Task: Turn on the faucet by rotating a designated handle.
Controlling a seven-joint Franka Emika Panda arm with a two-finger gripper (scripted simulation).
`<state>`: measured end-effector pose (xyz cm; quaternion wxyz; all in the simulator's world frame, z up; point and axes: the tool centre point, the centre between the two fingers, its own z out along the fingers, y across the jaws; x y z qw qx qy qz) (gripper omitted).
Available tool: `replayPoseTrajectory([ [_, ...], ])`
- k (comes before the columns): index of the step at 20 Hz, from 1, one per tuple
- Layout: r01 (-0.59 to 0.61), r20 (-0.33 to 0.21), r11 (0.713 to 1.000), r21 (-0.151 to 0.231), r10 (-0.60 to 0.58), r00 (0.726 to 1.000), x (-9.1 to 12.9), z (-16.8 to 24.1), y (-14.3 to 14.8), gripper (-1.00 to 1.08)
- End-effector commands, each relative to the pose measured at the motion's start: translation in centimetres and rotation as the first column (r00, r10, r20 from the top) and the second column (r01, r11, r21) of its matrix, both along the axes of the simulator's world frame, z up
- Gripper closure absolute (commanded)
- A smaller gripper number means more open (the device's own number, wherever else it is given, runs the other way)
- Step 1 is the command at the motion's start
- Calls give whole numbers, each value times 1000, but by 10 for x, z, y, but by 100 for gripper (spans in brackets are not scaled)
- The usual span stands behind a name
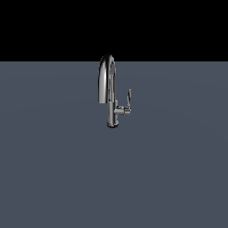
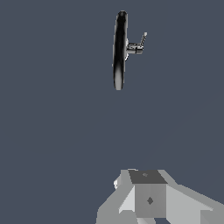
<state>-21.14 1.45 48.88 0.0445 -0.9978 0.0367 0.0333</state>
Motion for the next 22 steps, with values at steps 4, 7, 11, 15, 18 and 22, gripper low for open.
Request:
replayPoseTrajectory([
  [4,81,-71,994,74,-76,995,32,-6,-1,108],
  [7,130,-115,985,114,-117,986,50,-10,-3,108],
  [11,199,-177,966,165,-170,970,74,-18,-6,108],
  [15,270,-242,939,212,-218,946,98,-26,-10,108],
  [18,325,-293,913,245,-250,923,116,-34,-14,108],
  [22,400,-363,872,283,-288,886,140,-47,-20,108],
])
